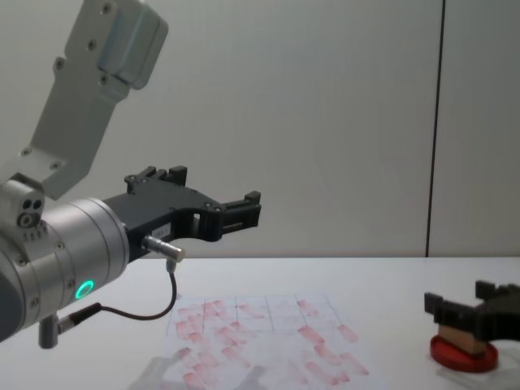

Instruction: Use the one hand to pick up the stamp and affix it onto the A4 paper.

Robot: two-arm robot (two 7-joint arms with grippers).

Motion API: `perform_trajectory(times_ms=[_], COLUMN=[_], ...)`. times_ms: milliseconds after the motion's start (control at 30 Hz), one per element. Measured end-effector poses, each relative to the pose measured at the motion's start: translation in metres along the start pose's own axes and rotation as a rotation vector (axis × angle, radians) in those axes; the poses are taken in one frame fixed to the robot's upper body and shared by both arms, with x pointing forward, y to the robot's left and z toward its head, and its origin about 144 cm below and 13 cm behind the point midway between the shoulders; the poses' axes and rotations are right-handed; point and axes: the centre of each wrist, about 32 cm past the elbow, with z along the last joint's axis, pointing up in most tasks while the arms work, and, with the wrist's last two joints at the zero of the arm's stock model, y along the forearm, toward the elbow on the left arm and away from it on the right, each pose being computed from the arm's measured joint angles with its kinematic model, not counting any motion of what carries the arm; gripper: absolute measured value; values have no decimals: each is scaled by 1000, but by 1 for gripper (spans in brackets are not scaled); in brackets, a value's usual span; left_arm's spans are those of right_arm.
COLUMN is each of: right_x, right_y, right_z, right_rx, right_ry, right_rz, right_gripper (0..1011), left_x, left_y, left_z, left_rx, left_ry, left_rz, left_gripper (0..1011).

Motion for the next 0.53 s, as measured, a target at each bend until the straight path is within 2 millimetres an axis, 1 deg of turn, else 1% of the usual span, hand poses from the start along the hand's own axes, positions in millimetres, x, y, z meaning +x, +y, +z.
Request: perform_trajectory(times_ms=[33, 100, 133, 167, 233, 533], right_x=[0, -1, -1, -2, -2, -4], right_y=[0, -2, -3, -4, -5, -9], right_z=[1, 5, 5, 8, 11, 18], right_rx=[5, 19, 22, 32, 42, 67], right_ry=[-2, -9, -10, -15, -20, -32], right_rz=[-1, -1, -2, -3, -4, -6], right_gripper=[816, 893, 911, 958, 1000, 1001], left_x=[0, 0, 0, 0, 0, 0], left_y=[0, 0, 0, 0, 0, 0], left_z=[0, 0, 0, 0, 0, 0], left_rx=[0, 0, 0, 0, 0, 0], left_ry=[0, 0, 0, 0, 0, 0], left_rz=[0, 0, 0, 0, 0, 0], left_gripper=[993, 993, 993, 993, 993, 993])
